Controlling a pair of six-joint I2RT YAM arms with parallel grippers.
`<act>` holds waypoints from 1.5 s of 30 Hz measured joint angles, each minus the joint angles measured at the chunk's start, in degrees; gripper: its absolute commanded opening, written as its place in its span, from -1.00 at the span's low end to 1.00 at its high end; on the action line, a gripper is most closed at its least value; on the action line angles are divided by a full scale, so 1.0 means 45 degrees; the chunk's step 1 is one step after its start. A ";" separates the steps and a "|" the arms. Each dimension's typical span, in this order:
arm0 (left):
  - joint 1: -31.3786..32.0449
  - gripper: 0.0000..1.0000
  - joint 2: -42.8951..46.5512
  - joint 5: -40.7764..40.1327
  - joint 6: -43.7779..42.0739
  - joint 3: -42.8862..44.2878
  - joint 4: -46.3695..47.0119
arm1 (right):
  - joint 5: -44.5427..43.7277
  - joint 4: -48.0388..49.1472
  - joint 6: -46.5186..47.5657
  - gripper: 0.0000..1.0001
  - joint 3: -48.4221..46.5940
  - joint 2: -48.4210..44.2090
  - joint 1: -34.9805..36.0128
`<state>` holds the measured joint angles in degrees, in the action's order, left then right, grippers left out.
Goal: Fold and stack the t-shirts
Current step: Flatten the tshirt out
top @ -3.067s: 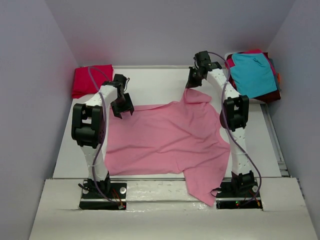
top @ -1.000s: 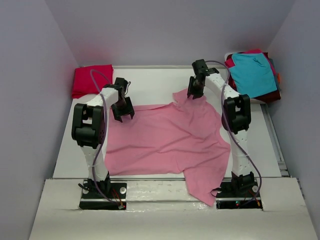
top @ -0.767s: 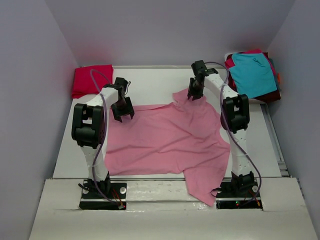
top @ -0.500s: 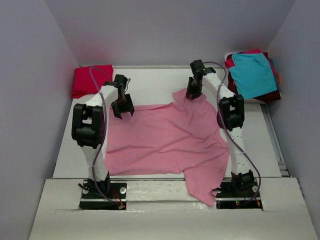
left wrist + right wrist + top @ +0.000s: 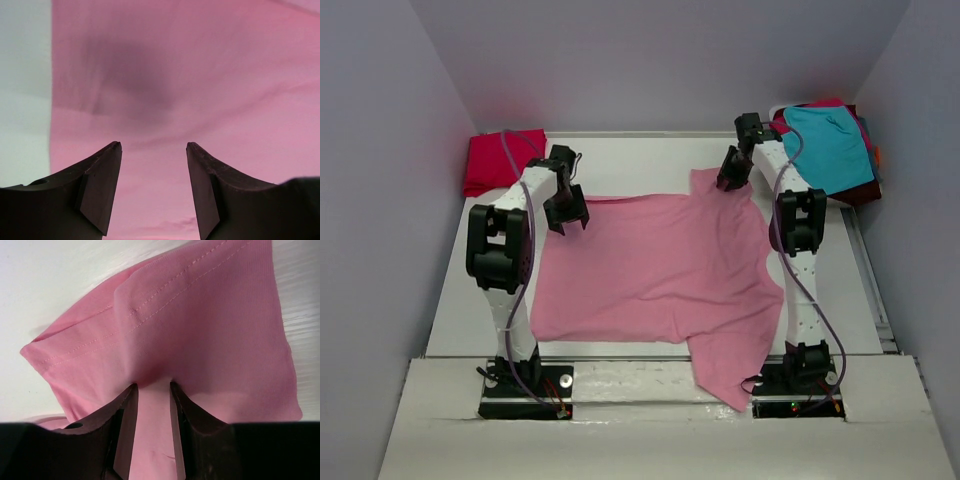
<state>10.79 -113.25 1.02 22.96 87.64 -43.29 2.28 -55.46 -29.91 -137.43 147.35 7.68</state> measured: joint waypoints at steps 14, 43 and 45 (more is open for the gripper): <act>0.0000 0.31 -0.1545 -0.0301 -0.0005 0.1870 -0.0359 | 0.0627 0.0238 0.0209 -0.23 0.0253 -0.0097 -0.0563; -0.0996 0.31 -0.5829 -0.0753 0.0160 0.8111 -0.1166 | 0.0792 0.0495 0.0758 -0.22 0.1345 -0.0738 -0.0563; -0.1083 0.31 -0.5892 -0.0748 0.0219 0.8204 -0.1166 | 0.0811 0.0495 0.0787 -0.22 0.1345 -0.0738 -0.0563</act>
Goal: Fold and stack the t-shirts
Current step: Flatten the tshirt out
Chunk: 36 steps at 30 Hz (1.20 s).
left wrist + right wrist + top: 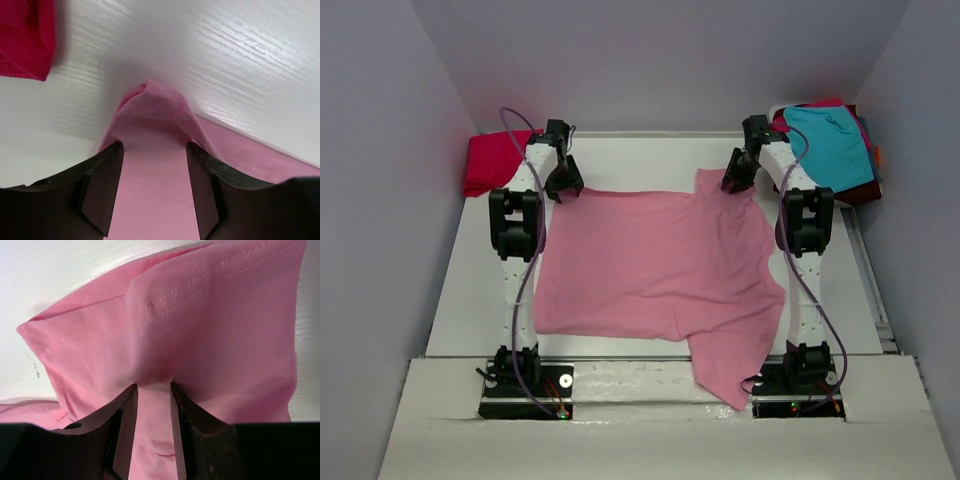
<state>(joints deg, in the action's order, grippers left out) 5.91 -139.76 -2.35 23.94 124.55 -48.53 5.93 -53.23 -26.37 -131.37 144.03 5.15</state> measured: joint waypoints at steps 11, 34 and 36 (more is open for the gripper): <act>-0.0403 0.31 -0.0083 0.0063 0.0223 0.0151 0.0185 | 0.0029 -0.0223 0.0180 -0.09 -0.0670 0.0209 0.0000; -0.0869 0.31 -0.0034 -0.0845 0.0597 -0.0262 0.1719 | 0.1005 0.0330 0.0491 0.04 -0.1875 0.1049 0.0000; -0.0899 0.31 0.0151 -0.1005 0.0602 -0.0646 0.2132 | 0.1025 0.0330 0.0491 0.04 -0.1889 0.1049 0.0000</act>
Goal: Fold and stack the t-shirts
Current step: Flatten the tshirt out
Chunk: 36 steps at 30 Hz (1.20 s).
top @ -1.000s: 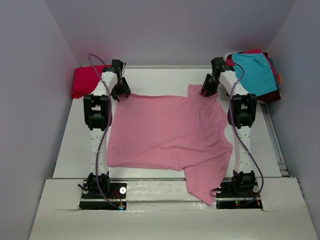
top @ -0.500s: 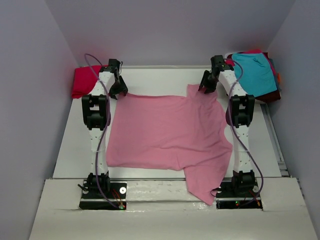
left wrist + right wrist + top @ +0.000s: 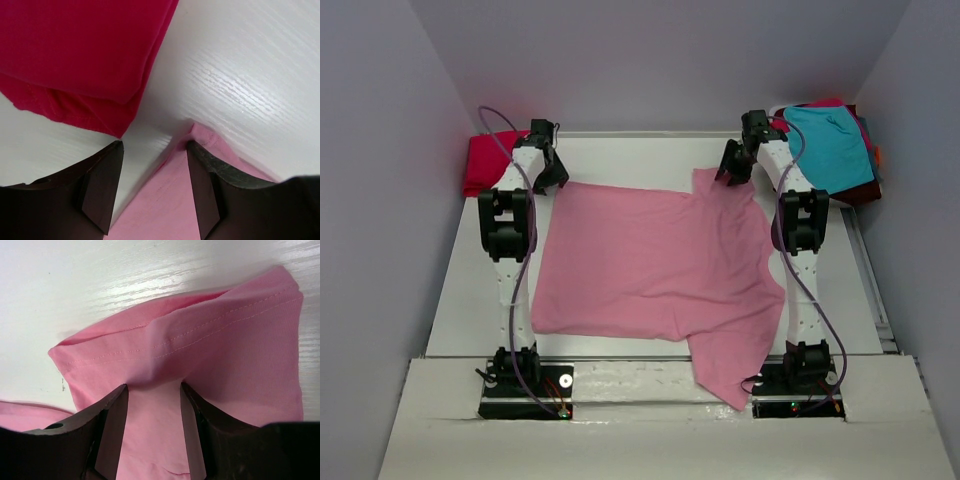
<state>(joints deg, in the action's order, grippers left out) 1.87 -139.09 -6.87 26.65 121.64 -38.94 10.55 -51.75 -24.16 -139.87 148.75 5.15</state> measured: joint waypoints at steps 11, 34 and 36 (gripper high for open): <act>0.0044 0.31 0.3351 -0.0155 -0.0180 -0.4274 0.2599 | -0.0151 -0.0015 -0.0005 0.06 0.0010 -0.0097 0.0000; 0.2210 0.29 0.3837 0.1243 -0.1496 -0.4527 0.1948 | -0.2132 -0.0612 -0.0699 -0.22 0.7864 -0.5790 0.0000; 0.2210 0.29 0.3497 0.1287 -0.1525 -0.4527 0.1817 | -0.2341 -0.0651 -0.0831 -0.33 0.8296 -0.5790 0.0000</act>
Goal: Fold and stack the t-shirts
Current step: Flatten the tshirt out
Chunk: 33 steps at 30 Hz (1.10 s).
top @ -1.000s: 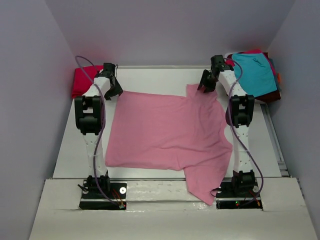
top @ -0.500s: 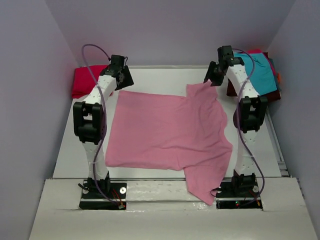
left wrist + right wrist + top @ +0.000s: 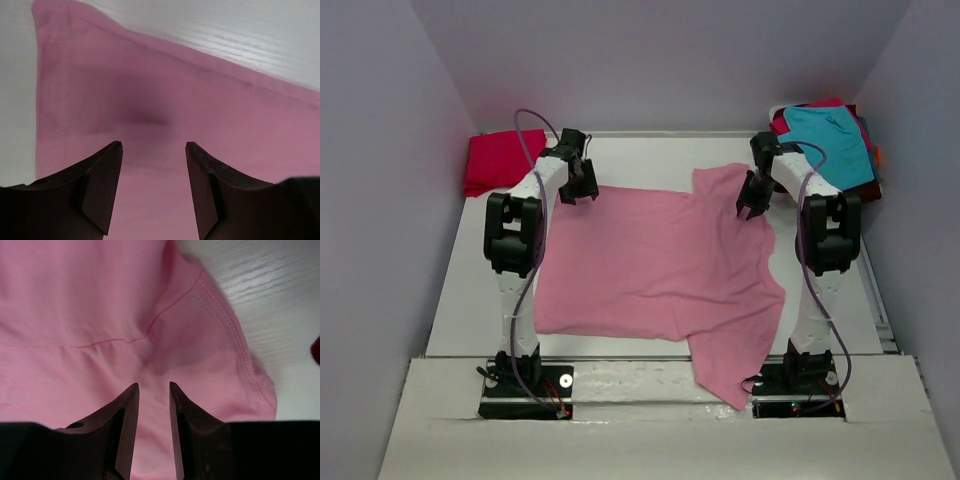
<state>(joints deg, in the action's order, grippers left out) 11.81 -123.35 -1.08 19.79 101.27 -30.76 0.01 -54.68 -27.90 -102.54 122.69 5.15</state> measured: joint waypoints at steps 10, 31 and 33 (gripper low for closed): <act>0.0000 0.29 -0.0981 0.0107 -0.0112 0.0442 -0.0563 | -0.1190 -0.0034 -0.0529 -0.65 -0.0063 0.0117 0.0000; -0.0908 0.31 -0.1088 0.1404 -0.0058 0.0457 -0.0835 | -0.1977 -0.0588 -0.0855 -0.67 -0.1540 0.1200 0.0000; -0.1093 0.32 -0.1151 0.1778 0.0015 0.0563 -0.0855 | -0.1909 -0.0661 -0.0850 -0.67 -0.1617 0.1205 0.0000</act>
<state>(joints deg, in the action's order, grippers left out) 6.90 -128.53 6.92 19.86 103.81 -34.61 -8.58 -57.65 -31.73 -109.82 128.11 5.15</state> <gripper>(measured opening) 0.652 0.165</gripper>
